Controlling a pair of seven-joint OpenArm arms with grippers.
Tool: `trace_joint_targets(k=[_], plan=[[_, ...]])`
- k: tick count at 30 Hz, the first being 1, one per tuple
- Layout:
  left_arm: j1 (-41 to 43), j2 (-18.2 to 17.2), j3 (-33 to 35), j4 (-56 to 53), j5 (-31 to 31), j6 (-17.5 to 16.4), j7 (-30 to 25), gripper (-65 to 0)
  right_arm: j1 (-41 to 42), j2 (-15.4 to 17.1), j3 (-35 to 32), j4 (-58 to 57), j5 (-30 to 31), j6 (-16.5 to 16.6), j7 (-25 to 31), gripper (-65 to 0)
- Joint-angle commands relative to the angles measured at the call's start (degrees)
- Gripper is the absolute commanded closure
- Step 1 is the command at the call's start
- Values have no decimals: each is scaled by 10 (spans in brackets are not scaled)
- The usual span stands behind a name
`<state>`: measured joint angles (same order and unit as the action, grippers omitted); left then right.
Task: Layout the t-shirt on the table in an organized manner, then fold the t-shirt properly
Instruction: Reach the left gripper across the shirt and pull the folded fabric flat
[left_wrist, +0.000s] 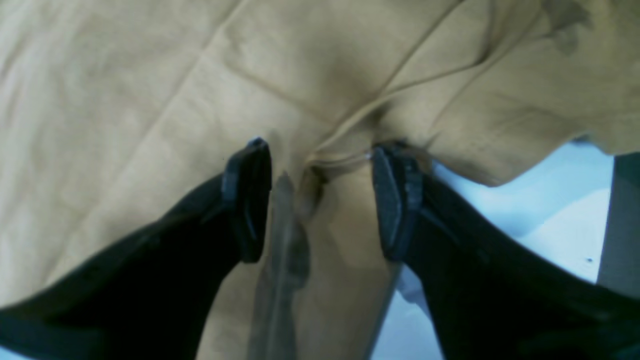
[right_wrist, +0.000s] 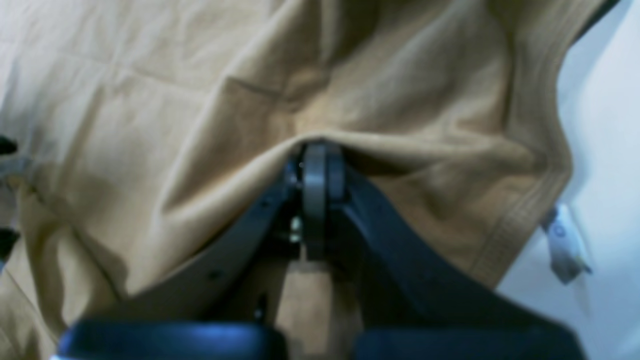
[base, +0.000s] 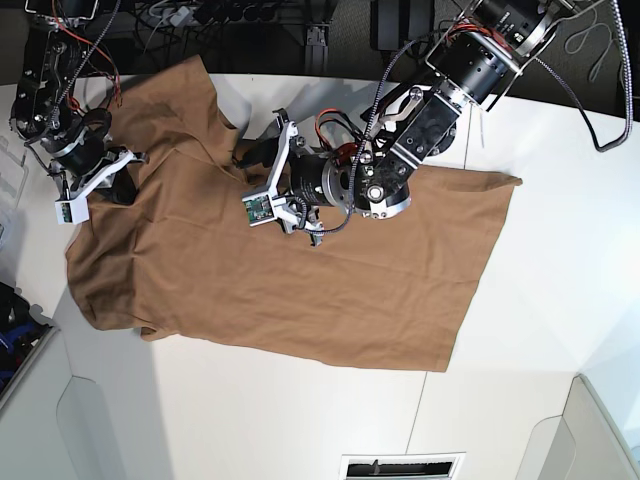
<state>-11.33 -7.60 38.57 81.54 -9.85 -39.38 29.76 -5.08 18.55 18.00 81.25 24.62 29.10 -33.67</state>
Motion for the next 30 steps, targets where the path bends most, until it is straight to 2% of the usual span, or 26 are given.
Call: trace_joint_targets(k=[1,4,12,15,17,19,23,25,30], plan=[[-10,4,-2,9,-7,-6,-13,-352,-2,5,1,0,-15,-4,-32,0],[-7,4,-2,9,-6,-6,-13,-333,-2,5,1,0,-14,-4,-32,0],[-1,4,-2,9,-7,-6,-13,-113,-2,5,1,0,-6,-4,-32,0],[0,4,-2,9,-7,-6,-12,-60,-2,5,1,0,-6,-4,-32,0],[-1,3,-2,9,-7,-6,-10,0,-2,5,1,0,-6,-4,-32,0],[0,-1,-2,15,-28,-6,8,0,-2,5,1,0,-7,-4,-31,0],[21,-10,-1,78,-114,-6,75,0,-2,5,1,0,-41,-4,-9,0],[39,-29,0,126,-136,-6,76,0,-2,5,1,0,-48,-4,-6,0],[78,-76,0,204,-144,-6,81,0,6,5,1,-1,-59,-5,-5,0]])
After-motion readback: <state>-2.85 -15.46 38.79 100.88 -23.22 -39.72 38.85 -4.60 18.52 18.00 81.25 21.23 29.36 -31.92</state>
